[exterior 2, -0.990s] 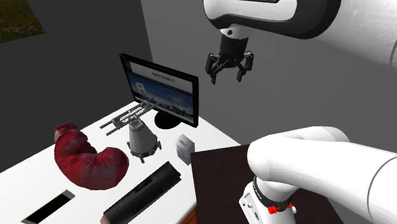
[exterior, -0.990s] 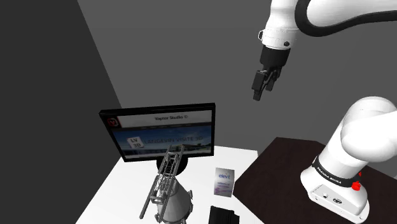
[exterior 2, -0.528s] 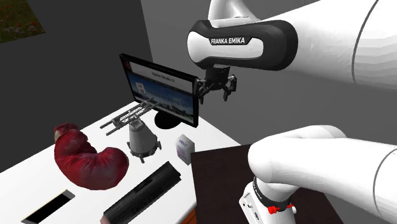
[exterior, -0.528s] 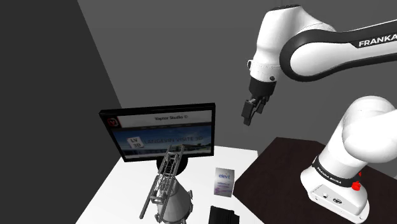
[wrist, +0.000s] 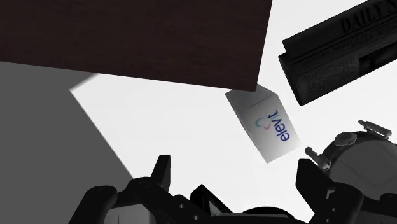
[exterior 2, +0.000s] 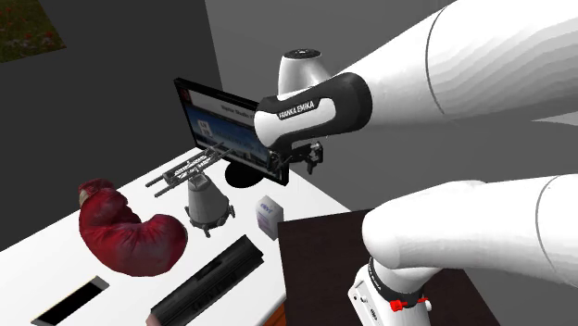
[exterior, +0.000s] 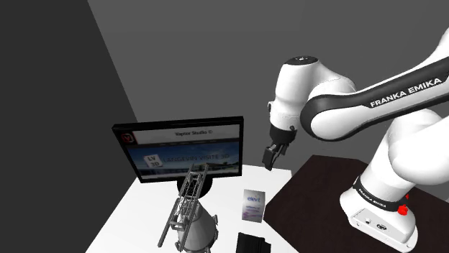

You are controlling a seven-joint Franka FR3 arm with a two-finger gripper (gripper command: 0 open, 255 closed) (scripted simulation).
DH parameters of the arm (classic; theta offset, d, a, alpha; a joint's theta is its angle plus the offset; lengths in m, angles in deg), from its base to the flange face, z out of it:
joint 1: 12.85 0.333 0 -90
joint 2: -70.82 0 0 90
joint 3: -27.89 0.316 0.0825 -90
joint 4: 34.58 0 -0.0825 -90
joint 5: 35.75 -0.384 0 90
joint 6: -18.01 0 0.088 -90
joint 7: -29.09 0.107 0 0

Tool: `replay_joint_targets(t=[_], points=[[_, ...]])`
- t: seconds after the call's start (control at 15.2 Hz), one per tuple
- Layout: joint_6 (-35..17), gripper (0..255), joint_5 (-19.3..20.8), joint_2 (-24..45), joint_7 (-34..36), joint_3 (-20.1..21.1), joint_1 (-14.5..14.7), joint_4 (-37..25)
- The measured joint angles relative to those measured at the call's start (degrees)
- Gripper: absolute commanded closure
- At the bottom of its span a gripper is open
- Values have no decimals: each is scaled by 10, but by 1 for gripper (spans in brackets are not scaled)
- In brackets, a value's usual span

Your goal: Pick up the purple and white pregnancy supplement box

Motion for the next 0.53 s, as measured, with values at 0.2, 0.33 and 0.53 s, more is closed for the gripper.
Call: replay_joint_targets(t=[0.2, 0.33, 0.53], points=[[-81, 0, -15, 65, 21, 41, 6, 14], [-138, 0, -11, 123, 36, 69, -4, 12], [-219, 0, 13, 203, 79, 118, -23, 13]])
